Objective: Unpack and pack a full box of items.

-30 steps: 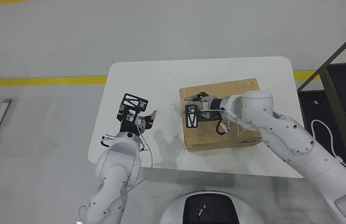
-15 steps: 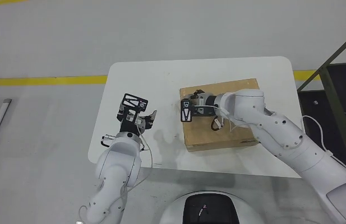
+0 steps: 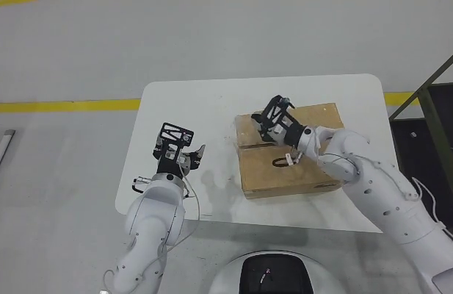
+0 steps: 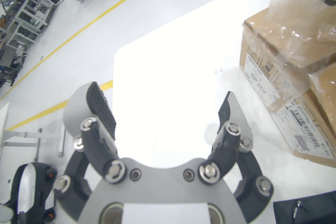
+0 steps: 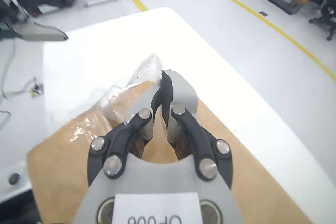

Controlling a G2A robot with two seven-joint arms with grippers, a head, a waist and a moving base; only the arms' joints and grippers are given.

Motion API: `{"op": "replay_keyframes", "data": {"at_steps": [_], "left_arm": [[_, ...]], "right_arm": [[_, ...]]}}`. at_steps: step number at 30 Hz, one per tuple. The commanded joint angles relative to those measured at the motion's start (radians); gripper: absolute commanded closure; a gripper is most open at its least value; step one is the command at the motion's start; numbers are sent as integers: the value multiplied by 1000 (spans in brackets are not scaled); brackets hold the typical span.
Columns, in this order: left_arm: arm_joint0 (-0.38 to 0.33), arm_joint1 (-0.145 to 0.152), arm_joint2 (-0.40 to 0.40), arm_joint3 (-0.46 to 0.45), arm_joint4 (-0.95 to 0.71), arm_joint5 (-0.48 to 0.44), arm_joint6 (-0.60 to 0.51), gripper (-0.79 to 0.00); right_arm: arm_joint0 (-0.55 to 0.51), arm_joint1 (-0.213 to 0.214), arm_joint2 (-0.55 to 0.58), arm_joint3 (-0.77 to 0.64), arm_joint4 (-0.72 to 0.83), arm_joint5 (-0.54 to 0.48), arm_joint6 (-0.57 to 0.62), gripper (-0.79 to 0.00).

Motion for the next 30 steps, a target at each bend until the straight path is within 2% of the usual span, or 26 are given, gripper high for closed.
{"op": "replay_keyframes", "data": {"at_steps": [1,5,17,21,24,26,30], "left_arm": [[0,0,0,0,0,0,0,-785],[0,0,0,0,0,0,0,-785],[0,0,0,0,0,0,0,-785],[0,0,0,0,0,0,0,-785],[0,0,0,0,0,0,0,-785],[0,0,0,0,0,0,0,-785],[0,0,0,0,0,0,0,-785]], "right_arm": [[-33,0,34,-17,134,31,6,0],[-81,2,80,-38,291,50,29,0],[-88,3,86,-44,302,57,25,0],[-126,-1,101,-103,389,149,32,0],[-164,-9,115,-153,537,269,40,0],[-180,-10,122,-181,563,331,48,0],[-224,-14,142,-222,663,412,42,0]]}}
